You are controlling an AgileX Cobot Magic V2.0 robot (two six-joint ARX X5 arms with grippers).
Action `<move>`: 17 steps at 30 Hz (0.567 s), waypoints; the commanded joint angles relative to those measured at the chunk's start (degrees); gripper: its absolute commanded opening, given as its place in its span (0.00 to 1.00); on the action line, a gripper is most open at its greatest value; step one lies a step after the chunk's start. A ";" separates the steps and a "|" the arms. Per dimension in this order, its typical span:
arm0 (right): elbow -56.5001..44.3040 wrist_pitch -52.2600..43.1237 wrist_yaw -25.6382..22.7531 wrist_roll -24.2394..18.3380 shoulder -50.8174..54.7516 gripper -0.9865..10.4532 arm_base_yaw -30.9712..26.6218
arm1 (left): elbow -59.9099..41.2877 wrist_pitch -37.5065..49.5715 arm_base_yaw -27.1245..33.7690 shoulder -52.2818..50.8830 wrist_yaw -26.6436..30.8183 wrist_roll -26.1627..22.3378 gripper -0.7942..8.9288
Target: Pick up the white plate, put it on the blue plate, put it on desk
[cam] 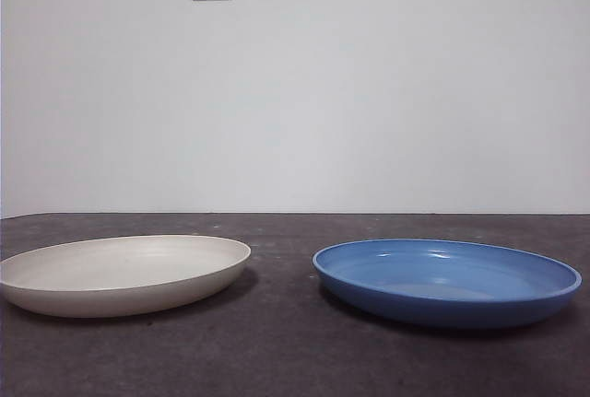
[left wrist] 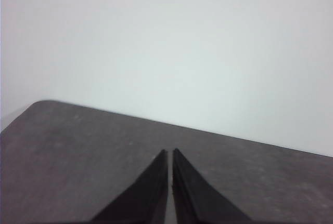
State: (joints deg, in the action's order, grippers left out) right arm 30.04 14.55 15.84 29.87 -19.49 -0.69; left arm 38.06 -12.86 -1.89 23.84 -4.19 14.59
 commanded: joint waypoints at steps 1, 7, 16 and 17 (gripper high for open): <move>4.79 2.40 5.29 -1.73 -4.15 0.10 0.20 | 5.16 -1.44 -0.83 3.58 -2.01 -1.09 0.10; 14.05 8.20 12.90 -6.58 -11.43 0.10 2.89 | 13.07 -6.29 -3.13 9.84 -8.90 -0.98 0.10; 25.68 20.31 12.92 -16.85 -18.67 0.10 10.27 | 19.67 -15.80 -6.69 16.33 -20.31 -1.25 0.10; 26.56 21.73 13.49 -17.77 -19.41 0.10 10.64 | 19.71 -16.33 -7.02 16.96 -21.57 -1.55 0.10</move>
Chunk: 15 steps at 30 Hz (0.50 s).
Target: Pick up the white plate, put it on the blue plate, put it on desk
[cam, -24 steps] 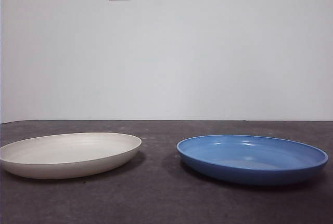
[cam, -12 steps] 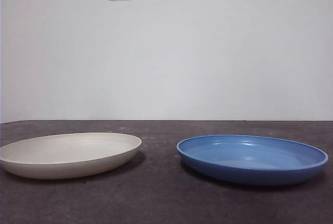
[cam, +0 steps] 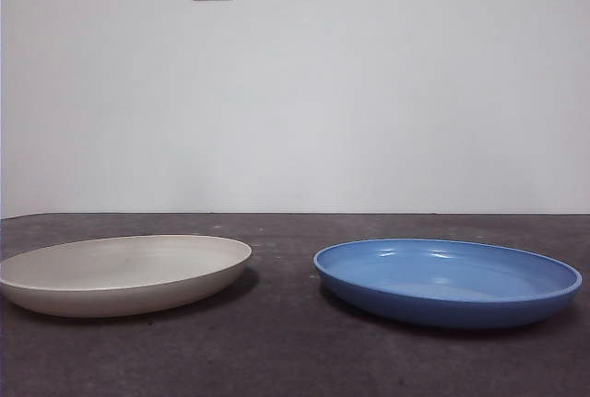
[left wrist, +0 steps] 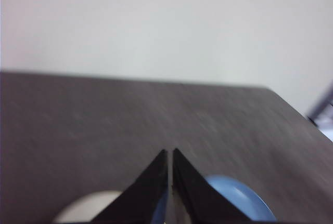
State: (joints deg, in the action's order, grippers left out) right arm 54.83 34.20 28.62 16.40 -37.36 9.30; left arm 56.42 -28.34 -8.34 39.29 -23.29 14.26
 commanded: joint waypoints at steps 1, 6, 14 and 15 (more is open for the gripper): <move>2.43 3.30 1.73 -5.25 -2.16 0.10 0.83 | 1.36 -1.18 -0.96 2.12 -3.50 -1.55 0.10; 2.91 5.16 4.37 -6.84 -2.97 0.10 1.05 | 1.36 -2.62 -2.80 3.87 -5.95 -2.08 0.10; 2.91 5.22 4.33 -7.74 -2.99 0.10 1.03 | 1.36 -3.78 -3.76 4.42 -6.78 -4.74 0.11; 2.91 5.22 4.33 -8.24 -3.02 0.10 1.05 | 1.36 -3.80 -3.76 4.42 -6.78 -4.74 0.12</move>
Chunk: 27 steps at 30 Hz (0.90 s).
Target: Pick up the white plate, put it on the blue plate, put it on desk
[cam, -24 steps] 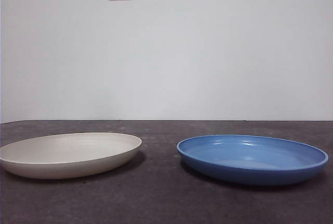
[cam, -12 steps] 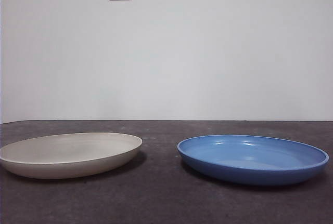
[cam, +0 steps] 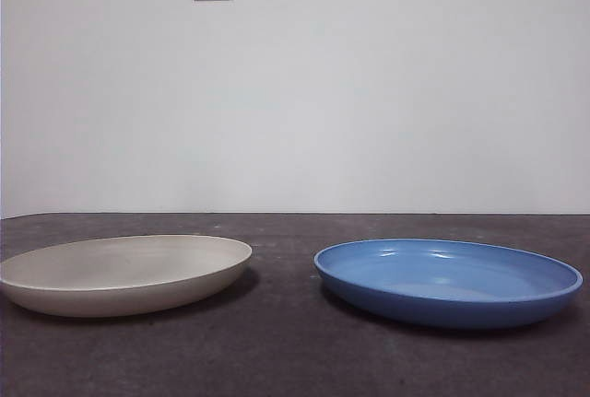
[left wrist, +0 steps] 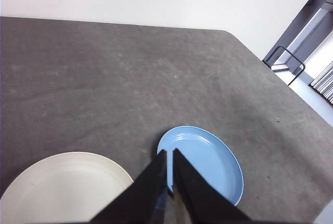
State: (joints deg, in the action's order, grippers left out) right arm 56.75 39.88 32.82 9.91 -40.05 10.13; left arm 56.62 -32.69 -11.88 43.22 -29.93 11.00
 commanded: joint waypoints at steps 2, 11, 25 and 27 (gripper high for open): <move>0.98 -0.46 0.09 -2.03 -0.33 0.10 0.20 | 1.16 0.55 -0.22 0.48 -0.11 -1.49 0.15; 0.98 -0.42 0.02 -1.95 -0.33 0.61 0.22 | 1.16 0.96 -0.22 0.48 -0.11 -1.53 0.64; 0.98 -0.42 0.20 -1.92 -0.28 0.61 0.20 | 1.20 -1.90 0.46 0.59 -0.09 0.33 0.65; 0.98 -0.39 0.20 -1.77 -0.28 0.61 0.20 | 1.22 -2.45 1.51 0.90 -0.09 1.05 0.67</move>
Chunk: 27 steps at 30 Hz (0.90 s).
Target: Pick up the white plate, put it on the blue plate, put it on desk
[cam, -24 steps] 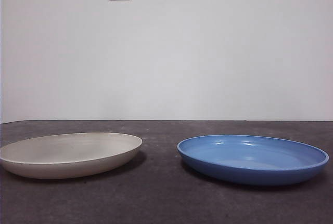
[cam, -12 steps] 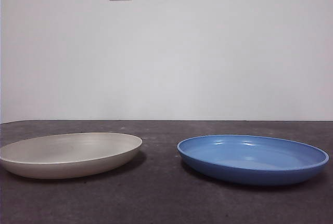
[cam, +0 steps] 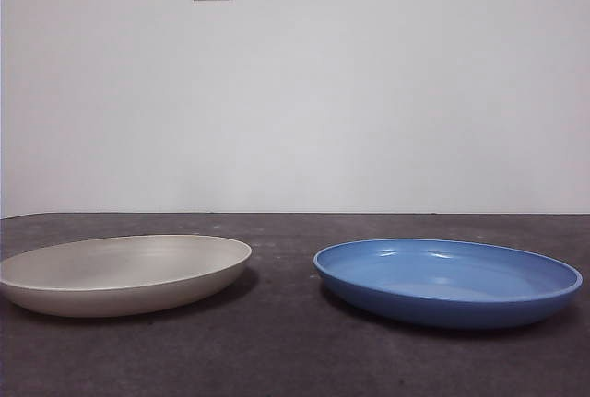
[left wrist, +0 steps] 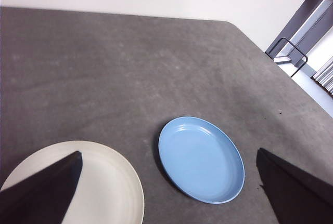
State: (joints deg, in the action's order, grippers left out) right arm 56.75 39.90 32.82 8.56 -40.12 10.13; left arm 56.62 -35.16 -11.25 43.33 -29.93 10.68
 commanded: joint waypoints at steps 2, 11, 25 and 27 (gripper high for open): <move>0.98 -0.42 0.20 -0.42 -0.22 0.61 0.20 | 1.31 -0.42 2.45 1.49 -0.09 1.97 0.68; 0.98 -0.42 0.20 -0.42 -0.22 0.61 0.26 | 2.10 -3.87 9.44 11.15 -0.22 3.67 0.73; 0.98 -0.42 0.20 -0.42 -0.22 0.61 0.26 | 2.10 -3.37 16.20 36.87 -6.43 0.31 0.72; 0.98 -0.42 0.20 -0.42 -0.22 0.61 0.26 | 2.10 -2.91 16.41 39.63 -6.40 -1.31 0.72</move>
State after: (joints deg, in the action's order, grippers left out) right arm 56.75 39.90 32.84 8.56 -40.12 10.13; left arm 57.60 -38.63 5.02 81.43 -35.99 12.08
